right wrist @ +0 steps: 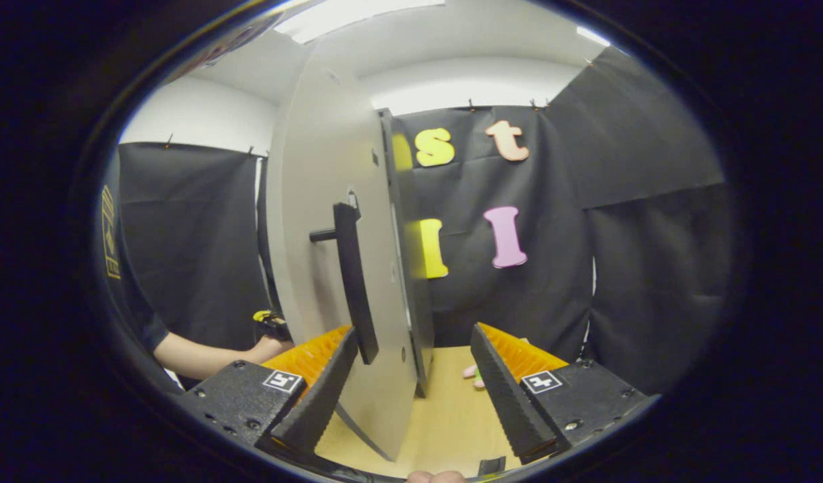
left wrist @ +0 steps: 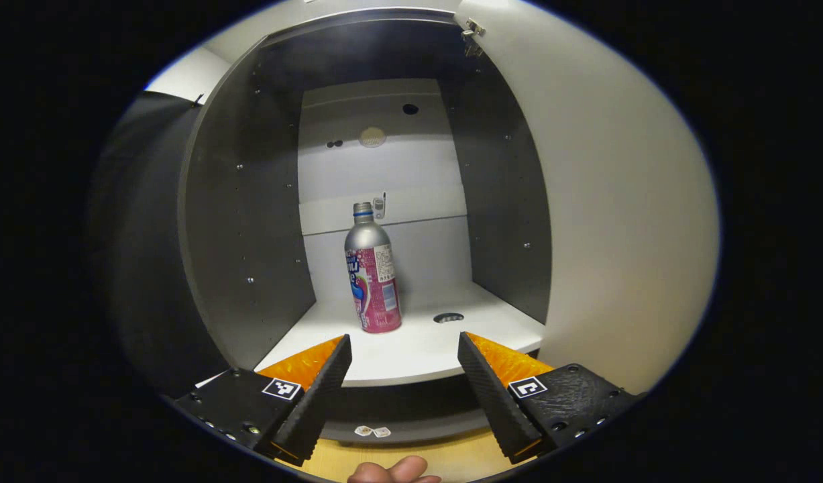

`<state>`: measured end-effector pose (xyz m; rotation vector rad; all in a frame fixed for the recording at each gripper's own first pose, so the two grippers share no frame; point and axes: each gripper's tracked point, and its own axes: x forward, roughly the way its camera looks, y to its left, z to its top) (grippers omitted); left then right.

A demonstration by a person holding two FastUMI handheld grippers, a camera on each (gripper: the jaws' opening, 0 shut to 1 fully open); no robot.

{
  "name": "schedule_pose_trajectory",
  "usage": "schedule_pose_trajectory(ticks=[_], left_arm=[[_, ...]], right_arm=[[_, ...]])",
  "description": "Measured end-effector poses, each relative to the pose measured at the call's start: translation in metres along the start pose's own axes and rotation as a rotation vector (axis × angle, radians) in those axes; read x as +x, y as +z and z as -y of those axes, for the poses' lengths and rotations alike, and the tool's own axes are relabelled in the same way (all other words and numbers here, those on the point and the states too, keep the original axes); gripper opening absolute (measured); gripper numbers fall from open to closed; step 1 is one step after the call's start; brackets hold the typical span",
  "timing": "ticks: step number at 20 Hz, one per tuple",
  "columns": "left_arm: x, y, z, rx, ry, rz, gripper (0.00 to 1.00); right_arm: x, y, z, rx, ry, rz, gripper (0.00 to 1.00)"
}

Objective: Open the cabinet door with the right hand, grasp the bottle in the cabinet with the left hand and place it on the coaster, then close the cabinet door with the right hand.

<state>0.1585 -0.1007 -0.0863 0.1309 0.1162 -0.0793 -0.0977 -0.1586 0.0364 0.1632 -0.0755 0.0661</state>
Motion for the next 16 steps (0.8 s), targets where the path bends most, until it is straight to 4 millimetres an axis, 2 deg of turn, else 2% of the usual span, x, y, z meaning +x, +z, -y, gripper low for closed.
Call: schedule_pose_trajectory(ticks=[1,3,5,6,7,10,14,16], left_arm=[[0.008,0.002,0.001,-0.006,0.001,0.004,0.97],[0.021,0.008,0.001,-0.025,-0.001,0.002,0.96],[0.032,0.017,-0.006,-0.035,0.018,0.006,0.96],[0.038,0.021,-0.010,-0.038,0.022,0.014,0.97],[0.043,0.025,-0.013,-0.038,0.024,0.022,0.97],[0.059,0.029,-0.020,-0.024,0.030,0.022,0.96],[0.086,0.037,-0.032,0.016,0.061,0.023,0.96],[0.098,0.037,-0.027,-0.029,0.035,0.006,1.00]], right_arm=[[0.000,-0.002,0.001,0.019,-0.014,0.000,1.00],[-0.002,-0.003,0.016,0.031,-0.066,-0.003,1.00],[-0.007,-0.002,0.024,0.052,-0.102,-0.003,0.98],[-0.009,-0.001,0.030,0.066,-0.129,0.005,1.00],[-0.012,0.001,0.035,0.082,-0.154,0.018,0.97],[-0.015,0.005,0.055,0.141,-0.221,0.041,1.00],[-0.011,-0.005,0.055,0.146,-0.259,0.020,1.00],[-0.009,-0.008,0.056,0.133,-0.269,0.009,1.00]])
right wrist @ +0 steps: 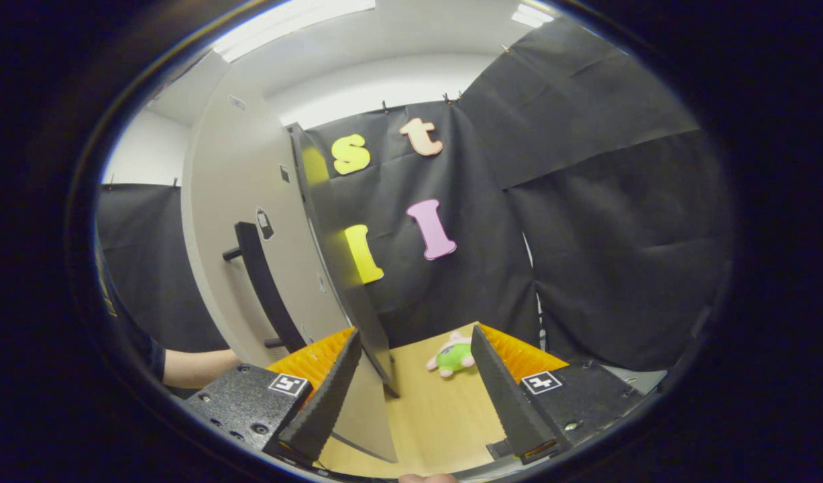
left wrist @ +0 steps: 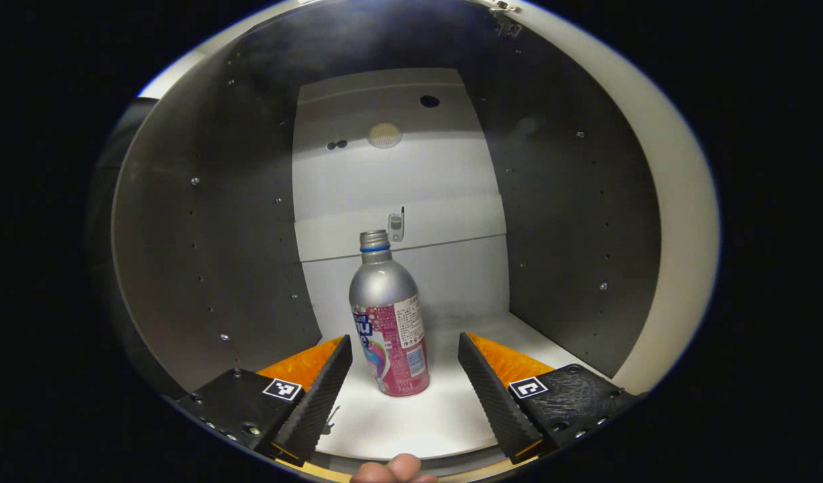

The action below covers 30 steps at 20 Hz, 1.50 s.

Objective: Open the cabinet door with the right hand, grasp the bottle in the cabinet with the left hand and place it on the coaster, then close the cabinet door with the right hand.

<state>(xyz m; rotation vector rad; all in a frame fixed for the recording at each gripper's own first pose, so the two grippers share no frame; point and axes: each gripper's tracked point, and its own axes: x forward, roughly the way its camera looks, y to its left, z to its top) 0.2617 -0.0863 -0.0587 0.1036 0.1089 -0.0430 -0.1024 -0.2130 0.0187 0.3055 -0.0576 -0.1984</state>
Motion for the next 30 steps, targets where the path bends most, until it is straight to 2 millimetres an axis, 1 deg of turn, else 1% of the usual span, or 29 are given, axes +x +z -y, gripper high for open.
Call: schedule_pose_trajectory(ticks=[1,5,6,7,8,9,10,11,12,13,14,15,16,17,18,20,21,22,23,26,27,28,29,30], left_arm=[[0.007,0.003,0.001,-0.013,-0.008,0.002,0.96],[0.028,0.016,-0.014,-0.008,0.032,0.028,0.96],[0.034,0.017,-0.016,-0.017,0.035,0.032,0.96],[0.038,0.018,-0.017,-0.023,0.035,0.036,0.96],[0.044,0.020,-0.020,-0.020,0.040,0.038,0.96],[0.051,0.020,-0.024,-0.014,0.049,0.035,0.96],[0.057,0.019,-0.025,-0.011,0.052,0.028,0.96],[0.062,0.018,-0.024,-0.013,0.045,0.023,0.96],[0.067,0.015,-0.022,-0.018,0.030,0.015,0.96],[0.070,0.012,-0.020,-0.023,0.014,0.004,0.96],[0.070,0.012,-0.022,-0.021,0.023,0.003,0.96],[0.071,0.013,-0.025,-0.019,0.026,0.010,0.92],[0.070,0.014,-0.024,-0.021,0.022,0.014,0.81],[0.067,0.015,-0.023,-0.023,0.019,0.014,0.79],[0.064,0.017,-0.023,-0.021,0.020,0.015,0.79],[0.059,0.022,-0.023,-0.018,0.028,0.026,0.78],[0.055,0.025,-0.023,-0.021,0.026,0.031,0.78],[0.050,0.026,-0.025,-0.021,0.031,0.031,0.78],[0.045,0.027,-0.028,-0.025,0.042,0.031,0.77],[0.020,0.027,-0.033,-0.048,0.047,0.025,0.77],[0.012,0.028,-0.036,-0.051,0.051,0.027,0.78],[0.005,0.029,-0.040,-0.051,0.060,0.031,0.78],[-0.004,0.028,-0.046,-0.051,0.068,0.028,0.78],[-0.015,0.028,-0.051,-0.054,0.077,0.027,0.77]], right_arm=[[0.001,-0.002,0.000,-0.006,-0.005,-0.006,1.00],[0.007,-0.006,-0.003,-0.008,-0.015,-0.013,1.00],[0.009,-0.006,-0.002,-0.011,-0.021,-0.017,0.97],[0.011,-0.007,-0.002,-0.014,-0.028,-0.020,1.00],[0.013,-0.008,-0.003,-0.014,-0.034,-0.020,1.00],[0.014,-0.008,-0.004,-0.012,-0.039,-0.021,0.98],[0.016,-0.009,-0.003,-0.011,-0.046,-0.024,1.00],[0.018,-0.009,-0.003,-0.009,-0.049,-0.027,0.97],[0.019,-0.010,-0.004,-0.011,-0.050,-0.031,1.00],[0.019,-0.011,-0.004,-0.016,-0.050,-0.034,0.97],[0.020,-0.011,-0.006,-0.021,-0.043,-0.040,1.00],[0.020,-0.011,-0.007,-0.026,-0.040,-0.043,1.00],[0.021,-0.010,-0.008,-0.029,-0.034,-0.044,1.00],[0.022,-0.010,-0.010,-0.032,-0.029,-0.044,0.98],[0.022,-0.009,-0.010,-0.035,-0.024,-0.043,1.00],[0.022,-0.007,-0.012,-0.040,-0.019,-0.038,1.00],[0.020,-0.007,-0.012,-0.043,-0.017,-0.037,0.97],[0.020,-0.006,-0.011,-0.043,-0.012,-0.038,1.00],[0.020,-0.006,-0.010,-0.041,-0.006,-0.042,1.00],[0.020,-0.006,-0.009,-0.034,0.011,-0.044,1.00],[0.020,-0.005,-0.008,-0.033,0.018,-0.045,0.98],[0.020,-0.005,-0.007,-0.034,0.027,-0.044,0.98],[0.021,-0.004,-0.006,-0.037,0.034,-0.047,1.00],[0.021,-0.004,-0.006,-0.039,0.046,-0.051,1.00]])
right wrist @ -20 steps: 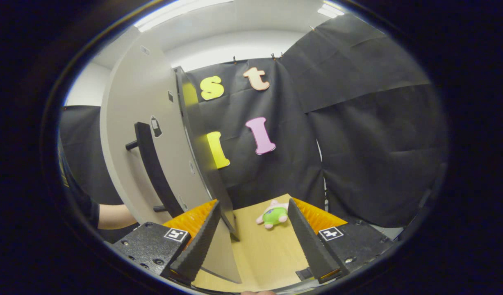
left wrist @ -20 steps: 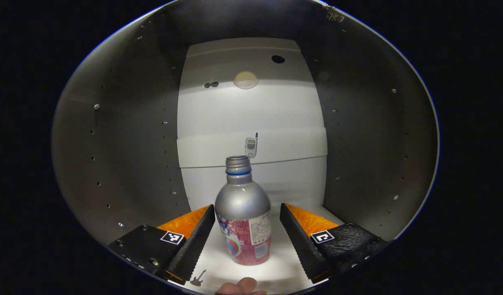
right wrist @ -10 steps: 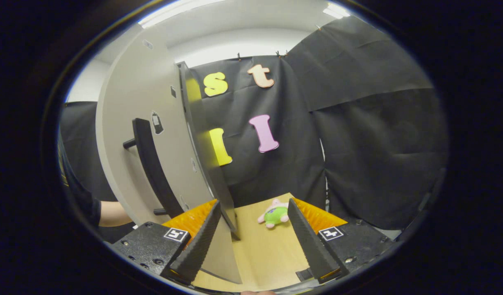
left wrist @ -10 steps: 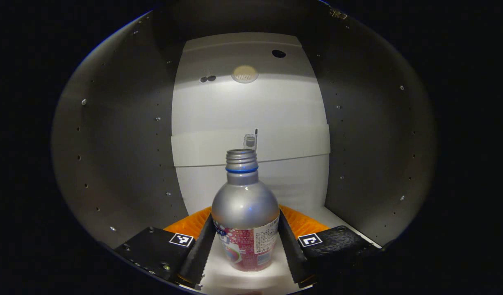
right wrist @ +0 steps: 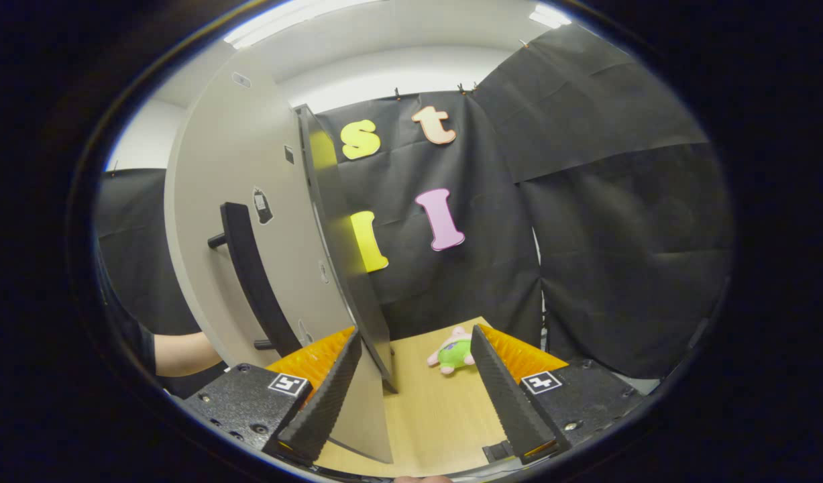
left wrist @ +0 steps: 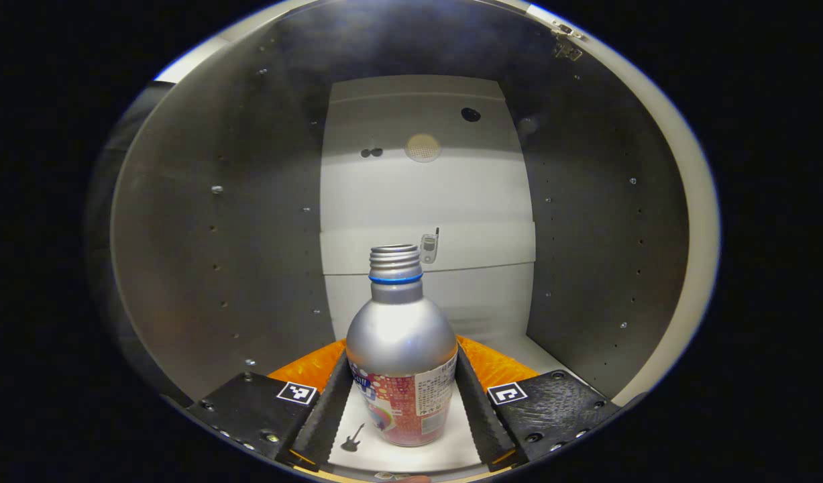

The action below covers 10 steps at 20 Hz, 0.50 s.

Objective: Open the cabinet door with the right hand, grasp the bottle in the cabinet with the left hand and place it on the coaster, then close the cabinet door with the right hand.

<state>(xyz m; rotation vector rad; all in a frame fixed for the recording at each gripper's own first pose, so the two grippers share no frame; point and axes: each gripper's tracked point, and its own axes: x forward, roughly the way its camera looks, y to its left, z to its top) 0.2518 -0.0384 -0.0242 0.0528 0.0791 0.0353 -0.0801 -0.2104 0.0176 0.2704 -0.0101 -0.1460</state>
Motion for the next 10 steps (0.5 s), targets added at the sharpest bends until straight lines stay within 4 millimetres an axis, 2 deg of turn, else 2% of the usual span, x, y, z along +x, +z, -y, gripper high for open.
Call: schedule_pose_trajectory(ticks=[4,7,8,9,10], left_arm=[[-0.044,0.004,-0.025,0.013,0.037,0.021,0.77],[-0.089,0.004,-0.039,-0.009,0.049,0.021,0.77],[-0.102,0.004,-0.045,-0.019,0.056,0.021,0.88],[-0.116,0.003,-0.051,-0.029,0.062,0.017,0.77],[-0.130,0.002,-0.058,-0.028,0.073,0.017,0.77]], right_arm=[[0.006,0.003,0.003,-0.016,0.027,-0.003,0.98],[0.012,0.001,0.004,-0.024,0.052,-0.014,1.00],[0.014,-0.002,0.005,-0.027,0.057,-0.024,1.00],[0.018,-0.004,0.005,-0.027,0.063,-0.033,1.00],[0.022,-0.007,0.006,-0.026,0.066,-0.042,1.00]])
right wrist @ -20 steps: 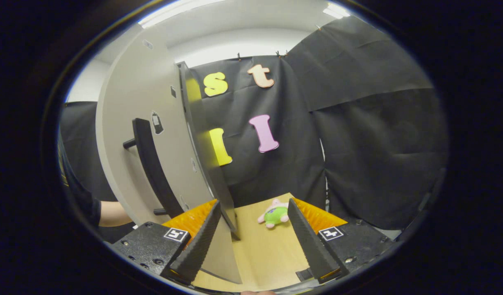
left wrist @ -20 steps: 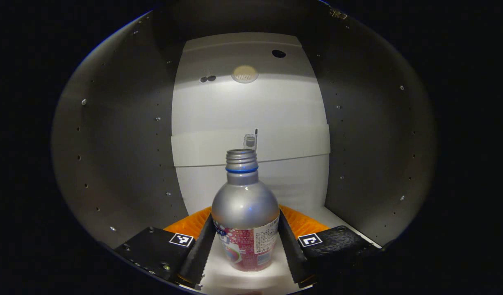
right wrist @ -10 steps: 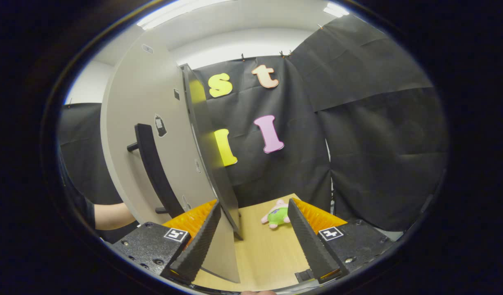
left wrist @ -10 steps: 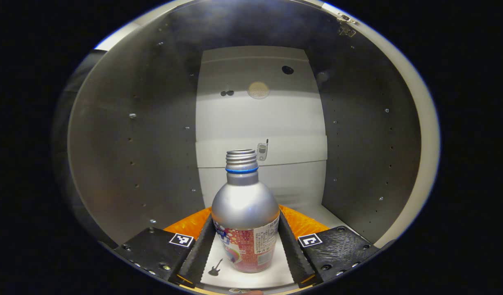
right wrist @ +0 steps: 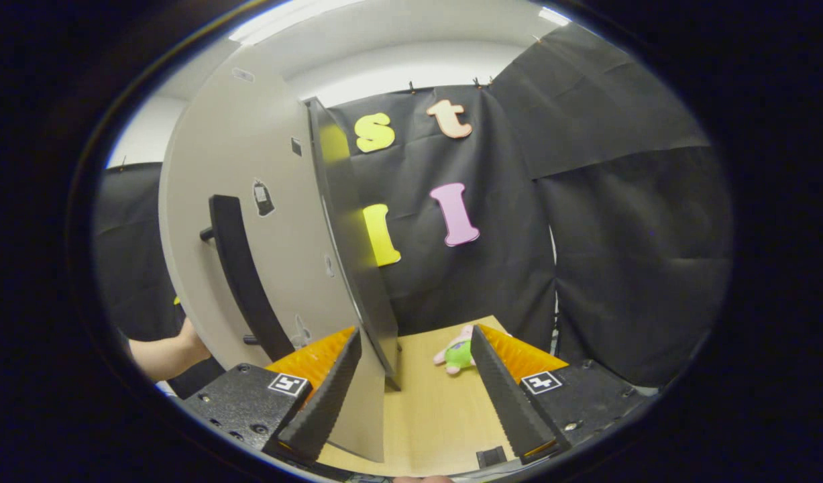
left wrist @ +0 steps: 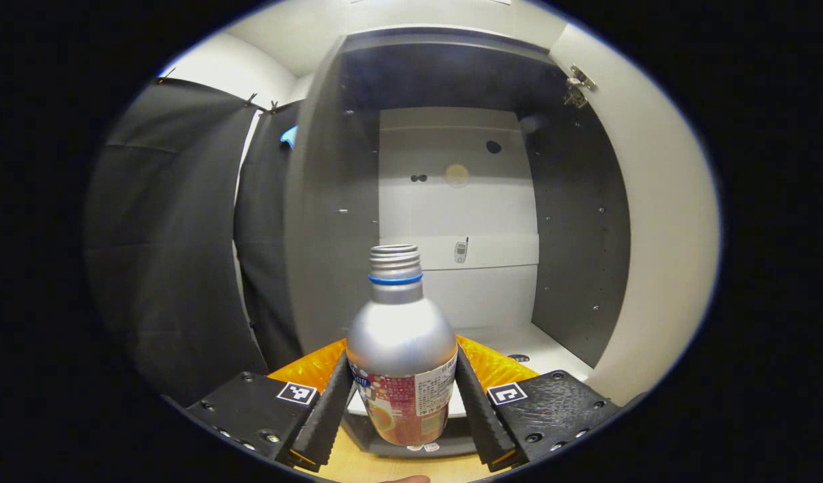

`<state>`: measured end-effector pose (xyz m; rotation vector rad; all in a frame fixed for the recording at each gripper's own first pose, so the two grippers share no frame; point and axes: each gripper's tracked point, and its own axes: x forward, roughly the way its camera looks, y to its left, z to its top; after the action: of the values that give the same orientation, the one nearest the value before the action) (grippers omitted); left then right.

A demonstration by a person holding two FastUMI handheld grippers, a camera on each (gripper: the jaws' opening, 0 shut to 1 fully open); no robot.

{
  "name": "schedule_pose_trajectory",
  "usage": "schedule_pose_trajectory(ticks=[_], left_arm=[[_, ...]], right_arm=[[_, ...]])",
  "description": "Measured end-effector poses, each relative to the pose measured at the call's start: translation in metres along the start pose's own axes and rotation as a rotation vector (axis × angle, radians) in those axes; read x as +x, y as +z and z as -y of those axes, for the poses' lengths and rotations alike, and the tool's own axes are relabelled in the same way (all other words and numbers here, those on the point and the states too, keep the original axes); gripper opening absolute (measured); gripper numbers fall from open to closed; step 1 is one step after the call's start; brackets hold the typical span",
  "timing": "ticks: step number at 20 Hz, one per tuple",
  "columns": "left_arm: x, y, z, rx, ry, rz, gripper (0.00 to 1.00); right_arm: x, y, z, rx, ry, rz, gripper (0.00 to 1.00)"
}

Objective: Open the cabinet door with the right hand, grasp the bottle in the cabinet with the left hand and place it on the coaster, then close the cabinet door with the right hand.

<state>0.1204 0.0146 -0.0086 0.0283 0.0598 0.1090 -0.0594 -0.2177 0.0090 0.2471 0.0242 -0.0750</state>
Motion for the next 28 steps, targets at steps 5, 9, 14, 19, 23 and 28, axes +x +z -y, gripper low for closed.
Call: schedule_pose_trajectory(ticks=[5,9,14,19,23,28], left_arm=[[-0.062,-0.003,-0.031,0.015,0.034,0.033,0.77],[-0.096,-0.037,-0.046,0.000,0.037,-0.009,0.77],[-0.126,-0.095,-0.053,0.009,-0.004,-0.011,0.77],[-0.144,-0.151,-0.047,0.019,-0.055,-0.031,0.77],[-0.152,-0.195,-0.051,-0.024,-0.055,-0.047,0.78],[-0.164,-0.256,-0.056,-0.012,-0.049,-0.073,0.77]], right_arm=[[0.017,-0.007,0.005,-0.018,-0.042,0.002,1.00],[0.027,-0.013,0.022,-0.040,-0.165,0.020,0.97],[0.040,-0.022,0.012,0.045,-0.166,-0.009,0.98],[0.044,-0.020,0.001,-0.055,-0.182,0.003,1.00],[0.047,-0.031,0.001,-0.023,-0.187,0.007,0.97],[0.048,-0.048,0.021,-0.073,-0.248,-0.002,1.00]])
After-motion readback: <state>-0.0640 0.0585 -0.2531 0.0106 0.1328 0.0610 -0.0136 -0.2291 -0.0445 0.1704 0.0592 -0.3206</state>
